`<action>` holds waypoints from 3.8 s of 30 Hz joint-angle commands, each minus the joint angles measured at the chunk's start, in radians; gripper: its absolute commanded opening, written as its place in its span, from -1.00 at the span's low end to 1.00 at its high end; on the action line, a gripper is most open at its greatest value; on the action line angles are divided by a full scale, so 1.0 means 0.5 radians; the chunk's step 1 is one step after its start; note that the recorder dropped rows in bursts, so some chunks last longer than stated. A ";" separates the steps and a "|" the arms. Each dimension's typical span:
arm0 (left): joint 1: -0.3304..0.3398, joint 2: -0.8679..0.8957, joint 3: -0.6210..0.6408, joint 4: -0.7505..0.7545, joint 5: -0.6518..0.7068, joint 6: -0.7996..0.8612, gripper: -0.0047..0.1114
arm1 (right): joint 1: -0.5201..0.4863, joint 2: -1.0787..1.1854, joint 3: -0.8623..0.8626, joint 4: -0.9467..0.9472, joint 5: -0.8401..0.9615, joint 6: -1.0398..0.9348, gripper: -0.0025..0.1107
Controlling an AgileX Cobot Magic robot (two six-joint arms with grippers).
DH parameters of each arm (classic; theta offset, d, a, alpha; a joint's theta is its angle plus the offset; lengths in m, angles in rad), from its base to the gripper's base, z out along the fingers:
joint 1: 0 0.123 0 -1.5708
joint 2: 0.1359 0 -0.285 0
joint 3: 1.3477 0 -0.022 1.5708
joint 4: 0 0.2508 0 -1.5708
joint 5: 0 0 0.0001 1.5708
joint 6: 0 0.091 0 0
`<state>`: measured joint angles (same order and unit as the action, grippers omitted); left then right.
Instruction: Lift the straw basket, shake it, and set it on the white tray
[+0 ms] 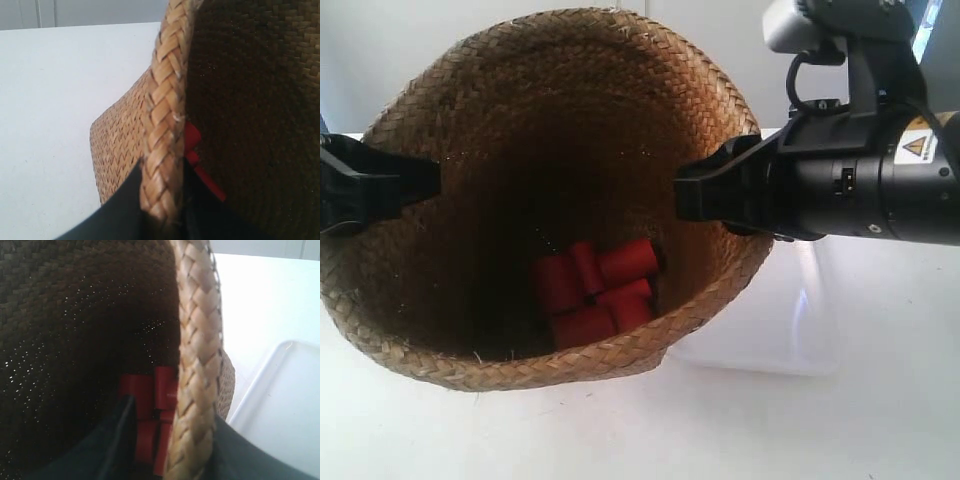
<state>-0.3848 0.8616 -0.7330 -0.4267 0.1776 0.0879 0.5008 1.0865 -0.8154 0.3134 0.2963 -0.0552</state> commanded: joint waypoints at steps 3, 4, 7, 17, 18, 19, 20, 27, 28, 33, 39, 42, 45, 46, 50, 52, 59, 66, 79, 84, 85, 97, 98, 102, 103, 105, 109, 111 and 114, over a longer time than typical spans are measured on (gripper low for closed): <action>-0.022 -0.025 0.001 0.050 -0.014 0.109 -0.92 | 0.002 -0.017 -0.004 -0.037 -0.013 -0.029 -0.96; -0.022 -0.025 0.001 0.050 -0.014 0.109 -0.92 | 0.002 -0.017 -0.004 -0.037 -0.013 -0.029 -0.96; -0.022 -0.025 0.001 0.050 -0.014 0.109 -0.92 | 0.002 -0.017 -0.004 -0.037 -0.072 -0.029 -0.96; 0.127 -0.049 0.001 0.050 -0.005 0.109 -0.92 | 0.002 -0.017 -0.004 -0.037 -0.193 -0.029 -0.96; 0.166 -0.049 0.001 0.050 -0.005 0.109 -0.92 | 0.002 -0.017 -0.004 -0.037 -0.193 -0.029 -0.96; 0.212 -0.049 0.001 0.050 -0.005 0.109 -0.92 | 0.002 -0.017 -0.004 -0.037 -0.193 -0.029 -0.96; 0.253 -0.049 0.001 0.050 -0.005 0.109 -0.92 | 0.002 -0.017 -0.004 -0.037 -0.193 -0.029 -0.96; 0.329 -0.049 0.001 0.050 -0.005 0.109 -0.92 | 0.002 -0.017 -0.004 -0.037 -0.199 -0.029 -0.96; 0.329 -0.049 0.001 0.050 -0.005 0.109 -0.92 | 0.002 -0.017 -0.004 -0.037 -0.202 -0.029 -0.96; 0.329 -0.049 0.001 0.050 -0.005 0.109 -0.92 | 0.002 -0.017 -0.004 -0.007 -0.206 -0.029 -0.96; 0.329 -0.049 0.001 0.050 -0.005 0.109 -0.92 | 0.002 0.019 -0.004 0.011 -0.203 -0.029 -0.96; 0.329 -0.049 0.001 0.050 -0.005 0.109 -0.92 | 0.002 0.071 -0.004 0.007 -0.247 -0.029 -0.96; 0.329 -0.049 0.001 0.050 -0.005 0.109 -0.92 | 0.002 0.126 -0.004 -0.001 -0.433 -0.111 -0.96; 0.329 -0.049 0.001 0.050 -0.005 0.109 -0.92 | 0.002 0.135 -0.004 -0.001 -0.502 -0.115 -0.96; 0.329 -0.049 0.001 0.050 -0.005 0.109 -0.92 | 0.002 0.168 -0.004 0.004 -0.725 -0.106 -0.96; 0.329 -0.049 0.001 0.050 -0.009 0.109 -0.92 | 0.002 0.206 -0.004 0.004 -0.709 -0.072 -0.96; 0.329 -0.045 0.001 0.050 -0.174 0.208 -0.92 | 0.002 0.320 -0.004 0.004 -0.593 -0.060 -0.96; 0.325 0.085 0.001 0.046 -0.293 0.034 -0.92 | 0.002 0.362 -0.120 0.004 -0.447 -0.113 -0.96; 0.325 0.208 -0.003 0.046 -0.397 -0.010 -0.92 | -0.007 0.439 -0.248 0.009 -0.282 -0.086 -0.96; 0.325 0.208 -0.003 0.046 -0.399 -0.006 -0.92 | -0.007 0.439 -0.248 0.009 -0.278 -0.086 -0.96; 0.325 0.208 -0.003 0.046 -0.402 -0.005 -0.92 | -0.007 0.439 -0.248 0.009 -0.278 -0.086 -0.96; 0.325 0.208 -0.003 0.046 -0.406 -0.005 -0.92 | -0.007 0.439 -0.248 0.009 -0.278 -0.086 -0.96; 0.325 0.208 -0.003 0.046 -0.406 -0.005 -0.92 | -0.007 0.439 -0.248 0.009 -0.278 -0.086 -0.96; 0.325 0.208 -0.003 0.046 -0.406 -0.005 -0.92 | -0.007 0.447 -0.248 0.009 -0.278 -0.086 -0.96; 0.325 0.208 -0.003 0.046 -0.406 -0.005 -0.92 | -0.007 0.455 -0.248 0.009 -0.278 -0.086 -0.96; 0.325 0.208 -0.003 0.046 -0.406 -0.005 -0.92 | -0.007 0.463 -0.248 0.009 -0.278 -0.086 -0.96; 0.325 0.208 -0.003 0.046 -0.406 -0.005 -0.92 | -0.007 0.463 -0.248 0.009 -0.274 -0.086 -0.96; 0.325 0.208 -0.003 0.046 -0.406 -0.005 -0.92 | -0.007 0.463 -0.248 0.009 -0.274 -0.086 -0.96; 0.325 0.208 -0.003 0.046 -0.406 -0.005 -0.92 | -0.007 0.463 -0.248 0.009 -0.274 -0.086 -0.96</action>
<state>-0.2256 0.9719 -0.7268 -0.4216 0.0217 0.0641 0.5059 1.3217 -0.9313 0.3316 0.1612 -0.0940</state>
